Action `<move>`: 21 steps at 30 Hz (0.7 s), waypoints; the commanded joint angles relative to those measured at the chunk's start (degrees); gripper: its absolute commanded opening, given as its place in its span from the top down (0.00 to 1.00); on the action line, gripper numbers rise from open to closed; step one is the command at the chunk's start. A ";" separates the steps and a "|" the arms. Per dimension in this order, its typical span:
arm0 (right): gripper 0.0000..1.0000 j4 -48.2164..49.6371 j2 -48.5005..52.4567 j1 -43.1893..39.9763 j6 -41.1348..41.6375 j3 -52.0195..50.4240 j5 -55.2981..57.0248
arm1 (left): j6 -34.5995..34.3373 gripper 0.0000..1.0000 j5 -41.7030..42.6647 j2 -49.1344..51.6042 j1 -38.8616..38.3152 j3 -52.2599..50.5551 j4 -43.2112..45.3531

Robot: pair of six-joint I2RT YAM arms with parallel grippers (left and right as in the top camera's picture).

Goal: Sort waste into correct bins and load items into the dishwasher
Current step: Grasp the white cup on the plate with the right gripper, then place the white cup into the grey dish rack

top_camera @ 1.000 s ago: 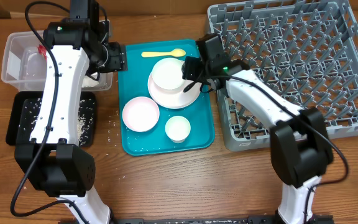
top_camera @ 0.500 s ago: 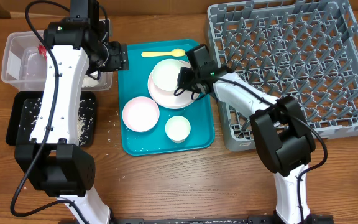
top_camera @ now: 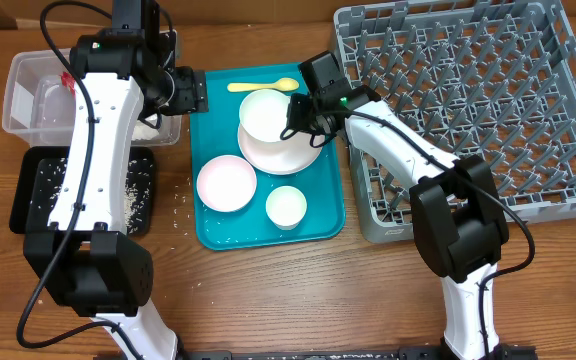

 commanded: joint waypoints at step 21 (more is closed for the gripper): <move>0.96 3.43 -1.62 -8.20 -30.91 20.02 68.43 | -0.55 0.00 0.83 -0.15 -0.09 1.05 0.09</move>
